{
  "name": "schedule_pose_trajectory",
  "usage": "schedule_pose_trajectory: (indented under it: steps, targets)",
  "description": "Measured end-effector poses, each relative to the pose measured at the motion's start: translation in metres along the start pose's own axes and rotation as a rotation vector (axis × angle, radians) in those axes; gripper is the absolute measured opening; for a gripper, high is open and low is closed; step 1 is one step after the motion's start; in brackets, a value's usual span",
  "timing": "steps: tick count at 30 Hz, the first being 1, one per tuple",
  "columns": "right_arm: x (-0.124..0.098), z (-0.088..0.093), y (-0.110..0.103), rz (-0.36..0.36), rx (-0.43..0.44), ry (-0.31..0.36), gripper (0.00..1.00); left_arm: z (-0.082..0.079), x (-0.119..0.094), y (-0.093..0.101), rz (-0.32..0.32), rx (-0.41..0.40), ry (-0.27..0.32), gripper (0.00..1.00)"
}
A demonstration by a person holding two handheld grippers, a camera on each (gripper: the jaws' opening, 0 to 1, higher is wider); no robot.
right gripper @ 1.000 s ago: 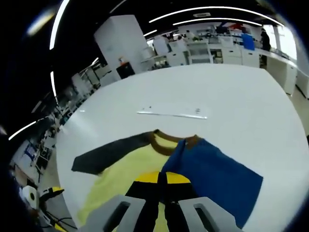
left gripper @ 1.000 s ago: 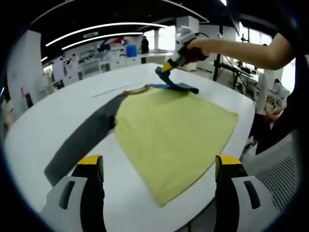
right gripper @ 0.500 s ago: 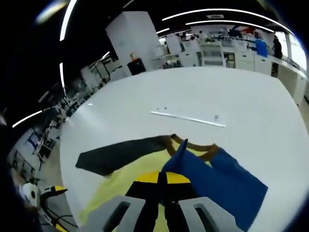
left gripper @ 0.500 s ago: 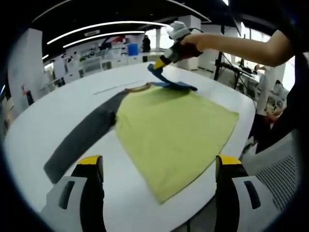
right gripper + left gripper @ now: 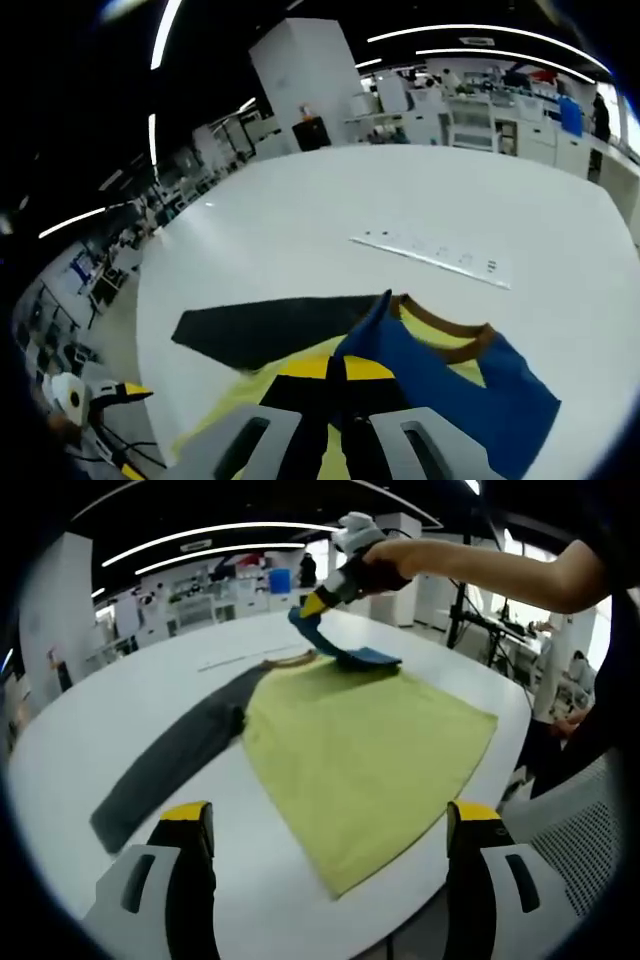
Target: Fold the garment on the visible template until the final outline fits inside the template.
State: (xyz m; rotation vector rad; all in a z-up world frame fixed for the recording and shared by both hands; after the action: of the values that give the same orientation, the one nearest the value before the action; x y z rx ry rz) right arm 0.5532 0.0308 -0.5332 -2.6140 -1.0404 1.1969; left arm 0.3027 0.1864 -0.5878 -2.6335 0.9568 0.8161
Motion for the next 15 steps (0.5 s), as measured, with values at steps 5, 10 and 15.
schedule_pose_trajectory:
  steps: [5,10,15]
  targets:
    - [0.008,0.001,-0.008,-0.010,-0.013,-0.010,0.00,0.002,-0.001,0.000,-0.003,-0.010,0.001,0.93]
    - [0.017,0.003,-0.018,-0.033,-0.022,-0.017,0.00,0.003,-0.002,0.000,-0.007,-0.016,0.004,0.93]
    - [0.026,0.009,-0.029,-0.060,-0.046,-0.031,0.00,0.005,-0.003,-0.003,-0.016,-0.020,0.000,0.93]
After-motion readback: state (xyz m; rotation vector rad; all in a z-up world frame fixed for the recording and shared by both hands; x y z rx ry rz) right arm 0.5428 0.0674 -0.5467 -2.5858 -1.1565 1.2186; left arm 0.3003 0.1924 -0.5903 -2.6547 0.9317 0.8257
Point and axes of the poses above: the point that each gripper's makers call its tool centre point, and the gripper's own axes: x roughly forward along the fingers, y roughly to its right, z roughly out of its underside, the point moved 2 cm from there along -x, roughly backward along the fingers, and after that the axes turned 3 degrees about x, right-handed, at the moved point
